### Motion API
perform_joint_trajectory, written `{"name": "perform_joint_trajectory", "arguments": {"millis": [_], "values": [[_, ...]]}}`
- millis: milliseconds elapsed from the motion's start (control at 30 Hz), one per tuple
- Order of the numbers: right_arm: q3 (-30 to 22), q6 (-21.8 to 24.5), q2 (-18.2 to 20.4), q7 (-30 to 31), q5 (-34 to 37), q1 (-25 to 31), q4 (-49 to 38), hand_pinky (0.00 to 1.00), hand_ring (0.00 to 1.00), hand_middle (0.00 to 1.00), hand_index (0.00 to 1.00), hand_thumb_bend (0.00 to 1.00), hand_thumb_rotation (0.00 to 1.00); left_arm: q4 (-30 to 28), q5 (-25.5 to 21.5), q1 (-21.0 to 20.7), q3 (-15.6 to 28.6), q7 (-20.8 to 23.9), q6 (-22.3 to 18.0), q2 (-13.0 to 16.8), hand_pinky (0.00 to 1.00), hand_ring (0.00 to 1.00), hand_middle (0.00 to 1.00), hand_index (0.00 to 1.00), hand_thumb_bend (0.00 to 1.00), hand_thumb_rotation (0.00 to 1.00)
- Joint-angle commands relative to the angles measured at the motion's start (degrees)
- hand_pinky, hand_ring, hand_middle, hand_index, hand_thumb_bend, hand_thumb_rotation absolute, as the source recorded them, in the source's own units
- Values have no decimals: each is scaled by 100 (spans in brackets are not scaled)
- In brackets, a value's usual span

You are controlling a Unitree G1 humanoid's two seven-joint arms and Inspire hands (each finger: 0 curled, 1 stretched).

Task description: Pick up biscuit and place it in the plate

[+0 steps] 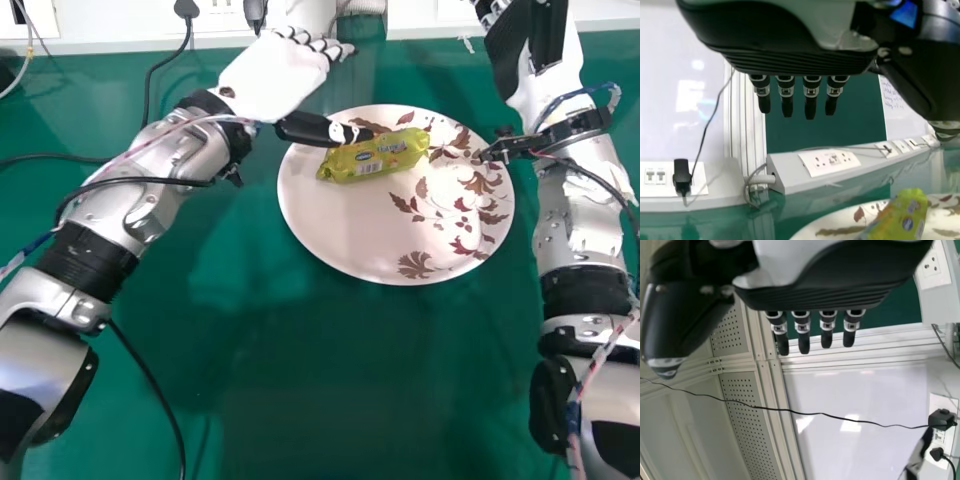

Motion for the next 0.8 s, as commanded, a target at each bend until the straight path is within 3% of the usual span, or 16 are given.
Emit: {"name": "perform_joint_trajectory", "arguments": {"millis": [0, 433, 767], "values": [[64, 37, -50, -111, -103, 132, -182, 100, 100, 100, 97, 98, 55, -195, -95, 127, 151, -54, 6, 83, 100, 100, 100, 100, 100, 91], [270, 58, -138, -683, -626, 298, -579, 100, 100, 100, 99, 100, 60, -661, -399, 416, 694, -262, 213, 298, 100, 100, 100, 100, 100, 91], [421, 66, -160, -1225, -1140, 451, -929, 100, 100, 100, 99, 100, 61, -736, -777, 583, 1090, -245, 74, 424, 100, 100, 100, 100, 100, 91]]}}
